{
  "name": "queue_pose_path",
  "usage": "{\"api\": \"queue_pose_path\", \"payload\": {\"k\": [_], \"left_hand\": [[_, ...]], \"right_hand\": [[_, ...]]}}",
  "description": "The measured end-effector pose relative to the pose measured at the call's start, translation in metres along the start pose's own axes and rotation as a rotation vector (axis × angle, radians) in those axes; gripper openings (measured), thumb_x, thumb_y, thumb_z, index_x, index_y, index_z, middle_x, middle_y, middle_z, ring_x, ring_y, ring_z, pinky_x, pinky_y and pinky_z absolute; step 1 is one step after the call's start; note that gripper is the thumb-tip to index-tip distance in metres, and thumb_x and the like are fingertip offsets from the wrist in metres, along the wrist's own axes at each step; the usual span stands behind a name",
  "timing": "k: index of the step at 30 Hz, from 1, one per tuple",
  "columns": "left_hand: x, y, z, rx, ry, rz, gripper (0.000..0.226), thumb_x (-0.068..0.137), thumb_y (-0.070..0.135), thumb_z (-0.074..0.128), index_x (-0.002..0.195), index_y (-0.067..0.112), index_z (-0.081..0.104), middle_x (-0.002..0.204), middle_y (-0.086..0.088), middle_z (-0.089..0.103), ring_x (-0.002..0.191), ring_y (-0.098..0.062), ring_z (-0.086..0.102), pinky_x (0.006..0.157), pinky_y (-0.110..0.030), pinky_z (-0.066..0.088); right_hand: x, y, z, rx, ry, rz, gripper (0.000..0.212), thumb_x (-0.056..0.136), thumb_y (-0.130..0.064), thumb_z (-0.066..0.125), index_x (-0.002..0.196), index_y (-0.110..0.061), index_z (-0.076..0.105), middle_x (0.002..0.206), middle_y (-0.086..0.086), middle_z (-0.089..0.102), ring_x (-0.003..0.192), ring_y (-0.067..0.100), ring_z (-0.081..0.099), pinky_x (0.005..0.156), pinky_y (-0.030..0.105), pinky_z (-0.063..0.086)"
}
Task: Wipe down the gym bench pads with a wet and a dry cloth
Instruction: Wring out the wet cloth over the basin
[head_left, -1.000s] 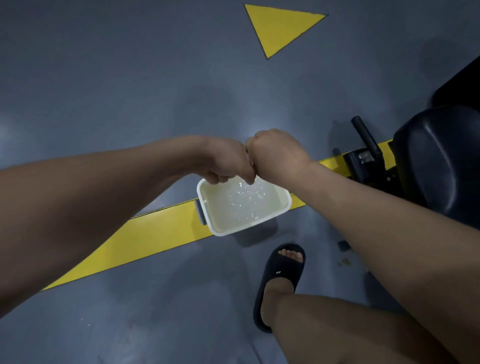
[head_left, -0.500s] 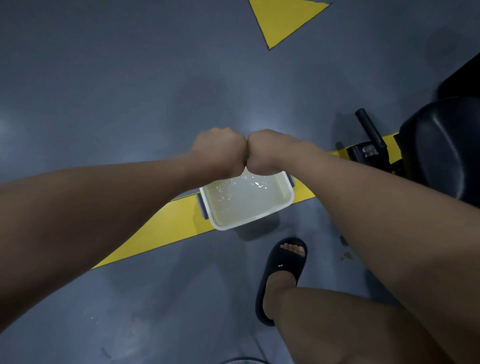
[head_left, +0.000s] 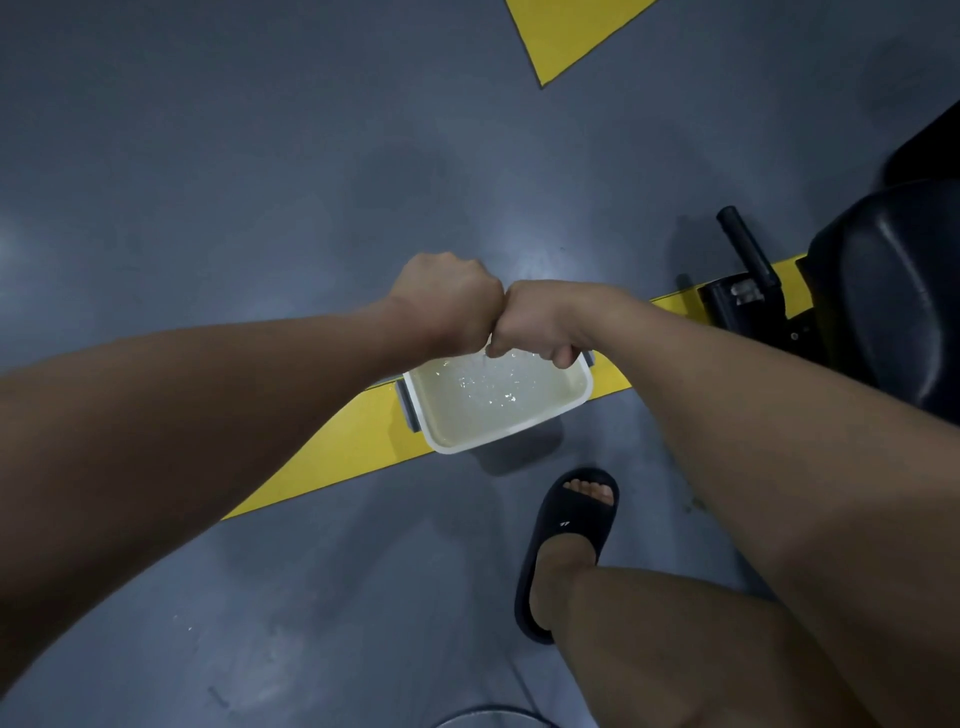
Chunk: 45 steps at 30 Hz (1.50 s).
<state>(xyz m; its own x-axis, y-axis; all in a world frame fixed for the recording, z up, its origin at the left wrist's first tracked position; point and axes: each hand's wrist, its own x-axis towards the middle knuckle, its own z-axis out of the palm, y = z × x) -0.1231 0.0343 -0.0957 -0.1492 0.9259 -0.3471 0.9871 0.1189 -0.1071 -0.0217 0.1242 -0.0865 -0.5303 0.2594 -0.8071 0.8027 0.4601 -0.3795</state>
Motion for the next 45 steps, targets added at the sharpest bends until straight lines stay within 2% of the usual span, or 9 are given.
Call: {"api": "queue_pose_path", "payload": {"k": [9,14,18,23,26,29,32,36,45], "left_hand": [[0.001,-0.007,-0.004,0.109,0.021,0.061,0.009,0.085,0.025,0.06,0.086,0.019,0.067,0.09,-0.003,0.072,0.084,-0.036,0.069,0.062,-0.028,0.035],[-0.001,-0.015,0.004,0.144,0.093,0.072,0.01,0.09,0.022,0.055,0.09,0.018,0.065,0.093,-0.005,0.073,0.086,-0.036,0.071,0.062,-0.029,0.036],[-0.001,-0.013,0.012,-0.065,-0.078,-0.102,0.021,0.1,0.034,0.052,0.097,0.021,0.068,0.104,-0.008,0.067,0.099,-0.036,0.067,0.069,-0.033,0.041],[-0.014,-0.006,0.02,-0.226,-0.128,-0.224,0.016,0.097,0.034,0.055,0.089,0.02,0.055,0.094,-0.007,0.06,0.08,-0.033,0.056,0.067,-0.034,0.043],[-0.027,-0.006,0.0,-0.227,-0.098,-0.246,0.011,0.094,0.031,0.059,0.089,0.023,0.052,0.088,-0.002,0.052,0.08,-0.03,0.053,0.068,-0.034,0.044],[-0.04,-0.009,-0.025,-0.226,-0.077,-0.269,0.009,0.093,0.028,0.059,0.09,0.023,0.052,0.088,-0.002,0.051,0.081,-0.03,0.052,0.07,-0.034,0.044],[-0.054,-0.005,-0.056,-0.279,-0.028,-0.27,0.017,0.096,0.032,0.055,0.088,0.018,0.051,0.089,-0.006,0.055,0.08,-0.032,0.053,0.07,-0.034,0.044],[-0.073,0.039,-0.12,-0.395,0.095,-0.134,0.009,0.098,0.027,0.052,0.095,0.02,0.057,0.085,-0.007,0.061,0.081,-0.032,0.057,0.068,-0.029,0.044],[-0.141,0.237,-0.265,-0.719,0.21,0.305,0.034,0.087,0.023,0.071,0.108,0.013,0.046,0.091,0.003,0.057,0.073,-0.012,0.056,0.049,-0.016,0.037]], "right_hand": [[0.007,0.003,0.005,0.365,-0.186,0.126,0.038,0.094,-0.016,0.062,0.074,-0.023,0.031,0.06,-0.003,0.016,0.058,0.019,0.008,0.054,0.023,0.011],[0.008,0.001,0.012,0.461,-0.159,0.055,0.037,0.096,-0.019,0.065,0.073,-0.023,0.037,0.059,-0.002,0.023,0.047,0.014,0.019,0.044,0.019,0.023],[-0.004,-0.003,0.014,0.014,0.065,-0.072,0.019,0.091,-0.031,0.072,0.099,-0.015,0.066,0.09,0.005,0.071,0.073,0.021,0.065,0.066,0.026,0.055],[-0.032,0.0,0.006,-0.244,0.13,-0.057,0.032,0.095,-0.012,0.05,0.126,-0.011,0.058,0.124,0.01,0.065,0.078,0.024,0.056,0.027,0.021,0.034],[-0.047,0.009,0.005,-0.148,0.171,-0.056,0.058,0.095,-0.01,0.045,0.152,-0.022,0.043,0.145,0.0,0.054,0.073,0.016,0.058,0.048,0.023,0.043],[-0.066,0.016,0.009,0.065,0.265,-0.069,0.066,0.097,-0.011,0.045,0.16,-0.025,0.03,0.16,-0.005,0.041,0.125,0.023,0.058,0.08,0.026,0.049],[-0.09,0.024,0.011,0.293,0.372,-0.083,0.052,0.099,-0.019,0.052,0.151,-0.024,0.048,0.151,-0.003,0.052,0.132,0.024,0.054,0.105,0.046,0.051],[-0.16,0.031,0.008,0.823,0.443,-0.164,0.021,0.106,-0.036,0.05,0.105,-0.018,0.062,0.106,0.01,0.064,0.089,0.024,0.061,0.073,0.03,0.053],[-0.396,0.127,0.039,1.271,0.981,-0.276,0.019,0.105,-0.015,0.051,0.089,-0.008,0.058,0.065,0.009,0.061,0.06,0.021,0.062,0.057,0.027,0.049]]}}
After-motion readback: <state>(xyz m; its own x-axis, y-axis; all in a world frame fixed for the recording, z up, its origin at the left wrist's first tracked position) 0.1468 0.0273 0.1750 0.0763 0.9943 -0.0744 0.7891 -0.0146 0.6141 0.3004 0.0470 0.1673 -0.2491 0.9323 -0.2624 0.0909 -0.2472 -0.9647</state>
